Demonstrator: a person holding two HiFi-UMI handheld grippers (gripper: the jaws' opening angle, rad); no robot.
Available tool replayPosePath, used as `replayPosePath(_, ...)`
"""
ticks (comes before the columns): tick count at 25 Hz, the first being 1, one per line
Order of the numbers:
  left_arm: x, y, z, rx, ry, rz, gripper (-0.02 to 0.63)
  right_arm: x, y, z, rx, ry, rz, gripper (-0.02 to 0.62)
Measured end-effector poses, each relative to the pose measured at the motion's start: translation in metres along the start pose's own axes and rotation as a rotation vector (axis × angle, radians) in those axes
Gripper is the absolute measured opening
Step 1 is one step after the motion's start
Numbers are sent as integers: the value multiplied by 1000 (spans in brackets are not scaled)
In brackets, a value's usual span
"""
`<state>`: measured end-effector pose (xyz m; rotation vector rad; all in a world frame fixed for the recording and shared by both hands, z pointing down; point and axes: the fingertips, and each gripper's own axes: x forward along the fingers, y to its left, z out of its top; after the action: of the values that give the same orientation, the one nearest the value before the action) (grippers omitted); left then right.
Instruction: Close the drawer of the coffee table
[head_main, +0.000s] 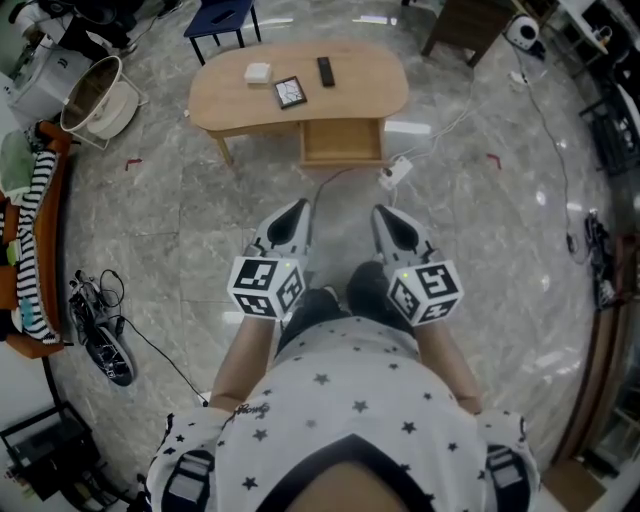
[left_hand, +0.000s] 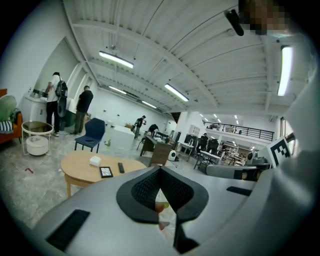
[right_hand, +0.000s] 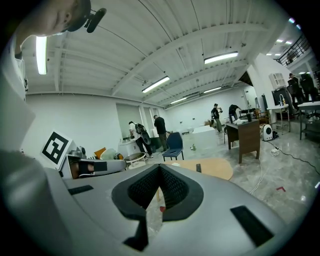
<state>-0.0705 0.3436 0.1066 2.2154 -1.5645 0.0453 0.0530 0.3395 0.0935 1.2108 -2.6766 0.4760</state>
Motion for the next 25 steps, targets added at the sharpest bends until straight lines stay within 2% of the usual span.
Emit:
replayPosePath(11,37,21,-5,3,30,30,8,28,-43,-2,27,11,-27,6)
replayPosePath(25,123,49,29,-4,2,62,8,104,-106,38,-13,31,53,6)
